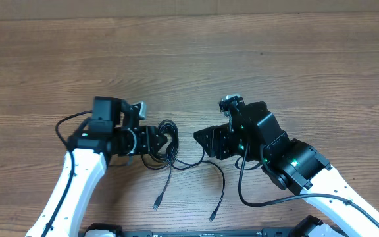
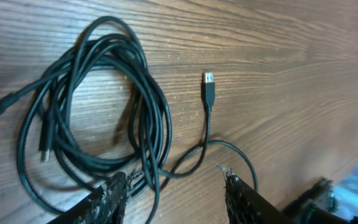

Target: Untangle cables

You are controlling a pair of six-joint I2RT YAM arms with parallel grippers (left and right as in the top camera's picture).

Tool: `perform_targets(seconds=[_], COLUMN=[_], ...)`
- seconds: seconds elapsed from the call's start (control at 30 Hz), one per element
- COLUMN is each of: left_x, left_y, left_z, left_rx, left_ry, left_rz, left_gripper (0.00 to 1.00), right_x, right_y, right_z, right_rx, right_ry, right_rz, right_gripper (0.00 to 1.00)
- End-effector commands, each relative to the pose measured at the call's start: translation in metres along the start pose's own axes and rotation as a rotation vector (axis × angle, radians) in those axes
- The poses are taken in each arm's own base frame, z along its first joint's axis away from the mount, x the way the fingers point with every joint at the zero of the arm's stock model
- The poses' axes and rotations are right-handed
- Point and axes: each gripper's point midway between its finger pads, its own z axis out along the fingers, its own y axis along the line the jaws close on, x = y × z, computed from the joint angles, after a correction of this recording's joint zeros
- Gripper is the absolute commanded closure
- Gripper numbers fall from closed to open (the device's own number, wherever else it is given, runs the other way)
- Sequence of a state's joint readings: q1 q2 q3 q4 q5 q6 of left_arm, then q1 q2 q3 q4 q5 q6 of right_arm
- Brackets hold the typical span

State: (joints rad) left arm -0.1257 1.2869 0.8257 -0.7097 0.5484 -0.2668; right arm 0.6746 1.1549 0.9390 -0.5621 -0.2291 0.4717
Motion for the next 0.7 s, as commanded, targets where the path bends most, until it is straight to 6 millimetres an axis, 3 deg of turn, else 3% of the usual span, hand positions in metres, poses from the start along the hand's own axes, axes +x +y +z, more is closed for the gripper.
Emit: perform_targets(seconds=[0.0,0.2,0.37,0.6,0.67], left_x=[-0.005,-0.006,0.003,0.011,0.012], left_y=[0.007,0.004,0.017,0.006,0.008], left_z=[0.013,0.054,0.085,0.118,0.123], left_rx=[-0.114,-0.134,-0.157,-0.021,-0.014], left_ry=[-0.012,0.024,0.091,0.179,0.190], left_rz=[-0.042,-0.065,-0.177,-0.193,-0.198], left_gripper=[0.49,0.48,0.56,0.64,0.73], right_x=[-0.009,0.004,0.013,0.013,0.013], right_y=[0.007,-0.001,-0.006,-0.007,-0.007], right_z=[-0.010,-0.010,-0.010,-0.010,-0.010], right_rx=[-0.009,0.025,0.045,0.046,0.046], right_ry=[-0.023,0.029,0.063,0.065,0.066], right_rz=[0.022,0.037,0.047,0.048,0.048], right_gripper=[0.39,0.32,0.25,0.23,0.22])
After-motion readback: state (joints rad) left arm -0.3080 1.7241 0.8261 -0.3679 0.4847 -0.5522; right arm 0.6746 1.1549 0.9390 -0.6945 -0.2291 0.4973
